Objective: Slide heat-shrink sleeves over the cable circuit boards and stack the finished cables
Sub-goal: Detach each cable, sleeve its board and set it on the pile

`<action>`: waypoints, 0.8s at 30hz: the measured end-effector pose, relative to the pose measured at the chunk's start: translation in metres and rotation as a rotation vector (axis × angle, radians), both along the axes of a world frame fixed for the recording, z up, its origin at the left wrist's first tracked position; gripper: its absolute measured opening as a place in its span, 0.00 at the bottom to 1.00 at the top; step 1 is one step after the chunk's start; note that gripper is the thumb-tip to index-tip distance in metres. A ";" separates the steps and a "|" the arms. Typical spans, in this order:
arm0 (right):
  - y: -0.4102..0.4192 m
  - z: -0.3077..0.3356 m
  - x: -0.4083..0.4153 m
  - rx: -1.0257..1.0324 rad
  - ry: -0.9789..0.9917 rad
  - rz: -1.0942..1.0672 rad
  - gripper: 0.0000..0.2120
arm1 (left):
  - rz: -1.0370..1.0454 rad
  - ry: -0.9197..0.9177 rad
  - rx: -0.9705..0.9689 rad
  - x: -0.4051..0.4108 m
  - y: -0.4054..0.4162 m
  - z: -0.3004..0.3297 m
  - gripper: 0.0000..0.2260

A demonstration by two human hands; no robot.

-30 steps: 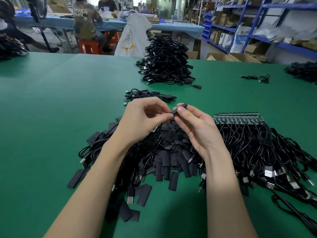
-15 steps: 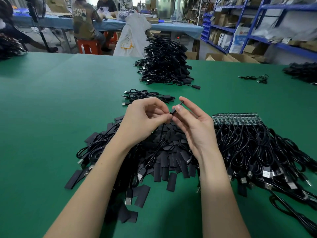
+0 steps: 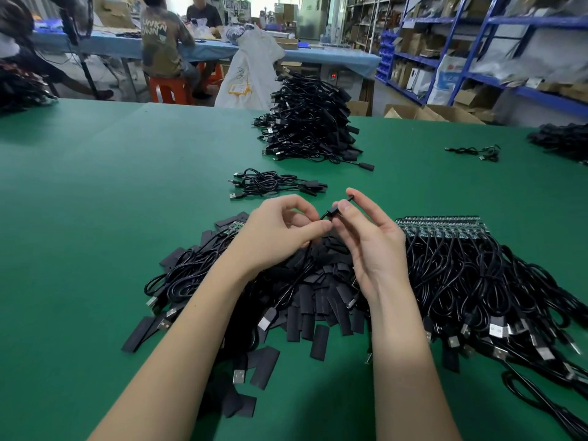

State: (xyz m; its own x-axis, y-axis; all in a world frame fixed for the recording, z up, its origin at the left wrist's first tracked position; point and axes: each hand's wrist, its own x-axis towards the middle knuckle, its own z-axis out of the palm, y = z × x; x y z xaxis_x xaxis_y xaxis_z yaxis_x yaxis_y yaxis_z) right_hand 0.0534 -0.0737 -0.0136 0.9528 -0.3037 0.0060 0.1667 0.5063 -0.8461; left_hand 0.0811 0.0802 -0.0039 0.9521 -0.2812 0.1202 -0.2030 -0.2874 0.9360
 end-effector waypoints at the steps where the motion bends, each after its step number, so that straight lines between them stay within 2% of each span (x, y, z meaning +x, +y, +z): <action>1: -0.001 0.001 0.000 0.019 -0.001 -0.014 0.10 | -0.046 0.045 0.010 0.000 0.002 0.001 0.07; 4: 0.000 0.002 0.000 0.043 0.003 -0.028 0.10 | -0.135 0.123 -0.059 -0.003 0.006 0.003 0.04; 8: 0.000 0.003 0.000 0.012 0.010 0.028 0.09 | -0.123 0.166 -0.155 -0.005 0.005 0.007 0.02; 13: -0.006 0.004 0.000 0.098 0.001 0.060 0.20 | -0.041 0.199 -0.233 -0.004 0.002 0.021 0.03; 15: -0.008 0.003 0.000 0.125 0.006 0.054 0.21 | 0.007 0.178 -0.270 0.004 -0.005 0.030 0.03; 18: -0.009 0.002 0.000 0.120 0.031 0.050 0.21 | 0.113 0.008 -0.091 0.034 -0.017 0.051 0.05; 21: -0.009 0.002 -0.001 0.121 0.049 0.044 0.20 | 0.180 -0.212 0.212 0.079 -0.030 0.076 0.08; 24: -0.010 0.002 0.000 0.122 0.055 0.049 0.19 | 0.242 -0.356 0.522 0.123 -0.037 0.086 0.08</action>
